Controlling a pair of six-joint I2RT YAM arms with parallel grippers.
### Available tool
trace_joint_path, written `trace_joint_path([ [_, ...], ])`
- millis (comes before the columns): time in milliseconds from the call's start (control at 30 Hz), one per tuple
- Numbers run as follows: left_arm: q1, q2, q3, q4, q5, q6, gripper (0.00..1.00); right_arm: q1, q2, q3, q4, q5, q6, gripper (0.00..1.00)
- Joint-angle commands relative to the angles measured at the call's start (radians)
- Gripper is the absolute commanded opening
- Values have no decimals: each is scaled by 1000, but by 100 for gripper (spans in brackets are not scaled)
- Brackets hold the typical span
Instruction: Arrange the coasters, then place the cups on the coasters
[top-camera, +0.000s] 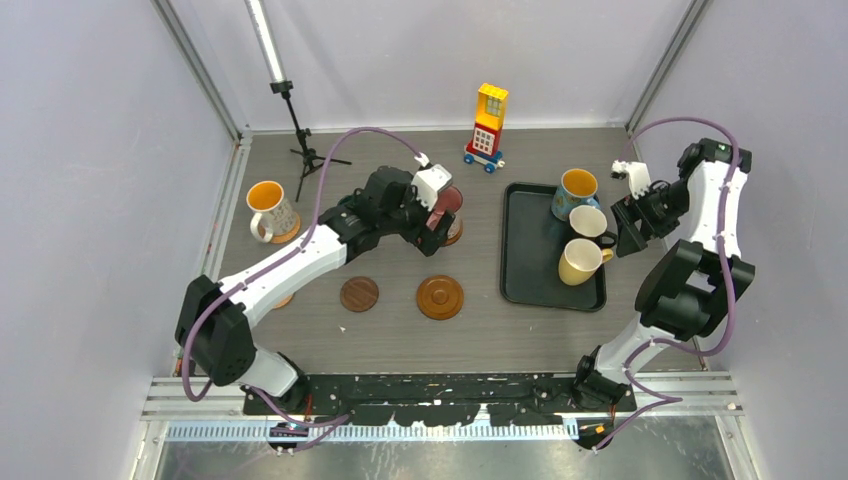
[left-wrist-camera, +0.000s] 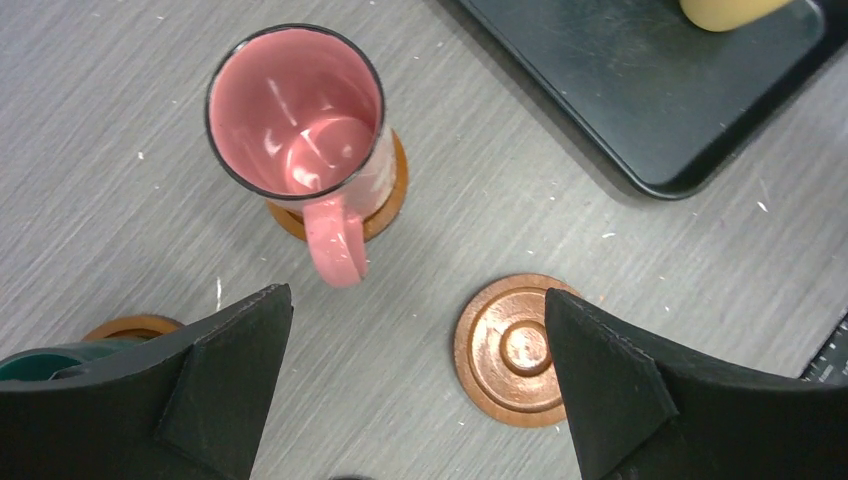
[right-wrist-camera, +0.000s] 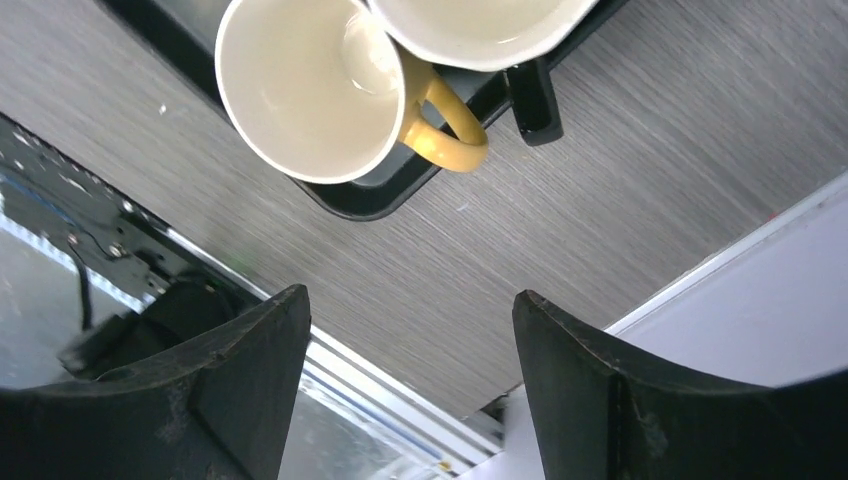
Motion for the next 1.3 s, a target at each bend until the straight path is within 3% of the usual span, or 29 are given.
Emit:
trace_joint_path([
  [0,-2,-44,-10,-36,94,-8,100,1,-11,-11,-35,-5,-242,79],
  [433,-3,-77,-39,-29,106,-24,100,38,-56,-179,-8,-20,-403,78],
  [833,-3,-66,-42,-23,124,-30,100,109,-135,-340,224,18,-373,78],
  [1267,-2,-71,-45,-33,135,-22,100,118,-147,-255,174,22,-435,77],
])
